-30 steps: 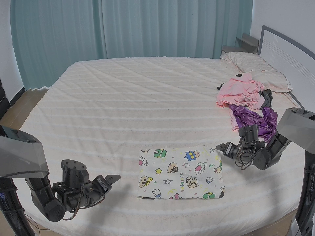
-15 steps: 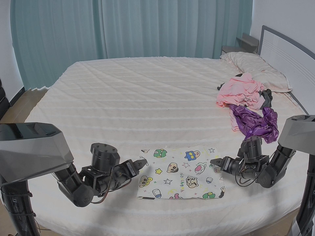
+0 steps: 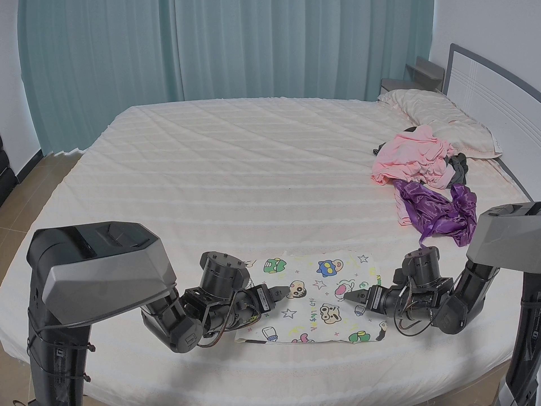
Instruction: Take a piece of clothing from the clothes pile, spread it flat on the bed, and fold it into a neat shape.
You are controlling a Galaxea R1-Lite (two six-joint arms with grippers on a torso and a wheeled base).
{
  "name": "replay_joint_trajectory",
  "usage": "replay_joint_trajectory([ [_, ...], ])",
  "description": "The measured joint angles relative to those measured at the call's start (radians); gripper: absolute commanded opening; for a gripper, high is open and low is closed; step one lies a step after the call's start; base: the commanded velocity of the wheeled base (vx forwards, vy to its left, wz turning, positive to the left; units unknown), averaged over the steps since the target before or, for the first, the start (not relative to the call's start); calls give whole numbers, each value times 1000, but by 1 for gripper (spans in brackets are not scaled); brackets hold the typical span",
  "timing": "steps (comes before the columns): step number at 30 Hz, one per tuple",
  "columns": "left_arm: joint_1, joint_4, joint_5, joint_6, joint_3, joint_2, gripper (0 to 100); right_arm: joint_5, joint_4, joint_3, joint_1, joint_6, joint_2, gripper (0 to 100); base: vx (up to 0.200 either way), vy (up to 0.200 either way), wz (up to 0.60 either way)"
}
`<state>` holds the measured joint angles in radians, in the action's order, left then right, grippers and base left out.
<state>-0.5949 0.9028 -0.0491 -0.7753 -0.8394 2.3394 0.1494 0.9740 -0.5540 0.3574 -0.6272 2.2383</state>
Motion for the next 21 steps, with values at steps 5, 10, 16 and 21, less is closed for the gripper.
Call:
replay_joint_trajectory([
  [5,-8,3,-5,-5,-8,16,0,17,17,-6,17,-5,17,0,0,0,0],
  [10,-10,4,-10,-41,-6,20,0,30,28,-10,20,-15,33,0,0,0,0],
  [16,-14,57,-11,-51,24,17,0,40,61,-11,21,-100,40,0,0,0,0],
  [21,-18,111,-10,-53,81,-8,0,41,125,5,19,-151,42,0,0,0,0],
])
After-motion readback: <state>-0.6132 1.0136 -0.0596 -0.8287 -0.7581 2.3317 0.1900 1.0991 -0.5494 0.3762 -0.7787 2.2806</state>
